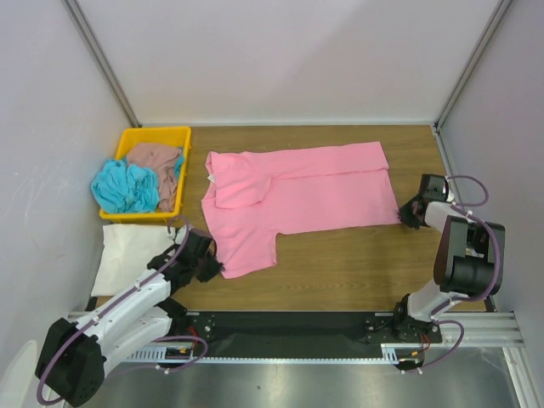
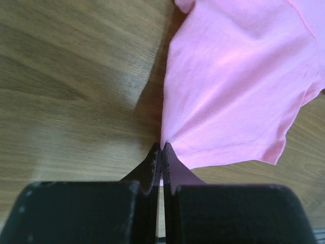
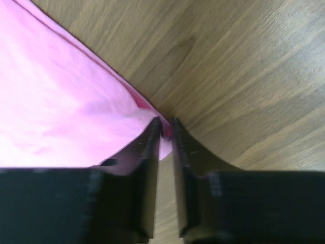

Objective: Fold and stack the t-shirts
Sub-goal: Fold the tshirt

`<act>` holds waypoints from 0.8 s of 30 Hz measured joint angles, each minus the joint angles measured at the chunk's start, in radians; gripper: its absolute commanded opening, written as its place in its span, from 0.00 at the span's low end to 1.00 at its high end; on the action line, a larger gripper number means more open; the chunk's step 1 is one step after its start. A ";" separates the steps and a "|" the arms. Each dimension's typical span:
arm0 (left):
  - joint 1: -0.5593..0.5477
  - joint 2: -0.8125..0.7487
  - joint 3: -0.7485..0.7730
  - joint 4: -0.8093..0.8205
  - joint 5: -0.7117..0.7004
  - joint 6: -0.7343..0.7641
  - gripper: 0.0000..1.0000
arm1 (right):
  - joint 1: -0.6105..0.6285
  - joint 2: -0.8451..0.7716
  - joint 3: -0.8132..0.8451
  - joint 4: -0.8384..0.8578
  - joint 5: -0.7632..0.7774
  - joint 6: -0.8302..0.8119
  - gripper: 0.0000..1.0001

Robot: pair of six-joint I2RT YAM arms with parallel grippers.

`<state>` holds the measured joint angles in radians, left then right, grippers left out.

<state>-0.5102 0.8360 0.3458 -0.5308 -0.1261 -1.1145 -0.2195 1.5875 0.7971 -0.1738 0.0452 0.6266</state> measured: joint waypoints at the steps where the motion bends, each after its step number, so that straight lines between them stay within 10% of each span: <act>1: 0.000 0.002 0.008 -0.007 0.000 0.003 0.00 | 0.000 0.000 0.000 0.000 0.000 0.000 0.09; 24: 0.013 -0.074 0.179 -0.307 0.028 0.047 0.00 | -0.101 -0.240 -0.099 -0.201 0.026 -0.039 0.00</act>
<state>-0.4976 0.7620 0.5243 -0.8379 -0.0982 -1.0672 -0.3206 1.3472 0.6979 -0.3748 0.0715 0.5880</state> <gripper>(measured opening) 0.011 0.011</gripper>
